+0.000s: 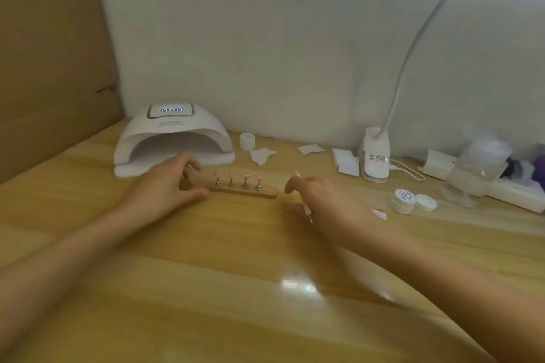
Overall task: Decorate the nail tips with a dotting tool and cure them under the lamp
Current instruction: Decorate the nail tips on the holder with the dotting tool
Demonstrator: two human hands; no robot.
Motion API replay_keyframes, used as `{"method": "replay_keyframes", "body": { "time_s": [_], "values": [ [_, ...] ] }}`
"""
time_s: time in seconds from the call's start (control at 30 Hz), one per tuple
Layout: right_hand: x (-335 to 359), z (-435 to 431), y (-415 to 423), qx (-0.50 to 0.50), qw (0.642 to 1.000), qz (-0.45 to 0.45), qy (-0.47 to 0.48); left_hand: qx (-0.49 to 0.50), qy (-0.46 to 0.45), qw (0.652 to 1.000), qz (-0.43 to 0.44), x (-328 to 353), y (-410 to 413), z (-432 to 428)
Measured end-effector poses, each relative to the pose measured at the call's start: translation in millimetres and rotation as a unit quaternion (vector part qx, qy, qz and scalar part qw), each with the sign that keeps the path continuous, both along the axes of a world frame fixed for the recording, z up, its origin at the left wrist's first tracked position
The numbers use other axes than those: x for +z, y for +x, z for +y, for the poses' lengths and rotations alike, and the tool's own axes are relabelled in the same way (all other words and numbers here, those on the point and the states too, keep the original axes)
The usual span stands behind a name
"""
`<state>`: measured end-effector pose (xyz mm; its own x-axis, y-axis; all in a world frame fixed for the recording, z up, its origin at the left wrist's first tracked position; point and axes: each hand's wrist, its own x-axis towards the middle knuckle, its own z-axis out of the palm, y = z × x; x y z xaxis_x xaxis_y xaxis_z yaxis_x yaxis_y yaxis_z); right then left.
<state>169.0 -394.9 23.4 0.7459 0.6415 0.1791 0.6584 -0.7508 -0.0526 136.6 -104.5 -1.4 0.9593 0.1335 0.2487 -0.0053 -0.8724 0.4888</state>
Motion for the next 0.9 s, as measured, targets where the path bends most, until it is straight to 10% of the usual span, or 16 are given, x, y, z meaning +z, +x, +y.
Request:
{"method": "replay_keyframes", "body": {
  "time_s": [0.37, 0.9],
  "values": [
    [-2, 25, 10, -0.026, 0.999, -0.018, -0.027, -0.089, -0.046, 0.995, -0.004, 2, 12, -2],
    [-4, -169, -68, -0.049, 0.997, 0.062, 0.015, -0.270, -0.051, 0.961, 0.042, 7, -22, -167]
  ]
}}
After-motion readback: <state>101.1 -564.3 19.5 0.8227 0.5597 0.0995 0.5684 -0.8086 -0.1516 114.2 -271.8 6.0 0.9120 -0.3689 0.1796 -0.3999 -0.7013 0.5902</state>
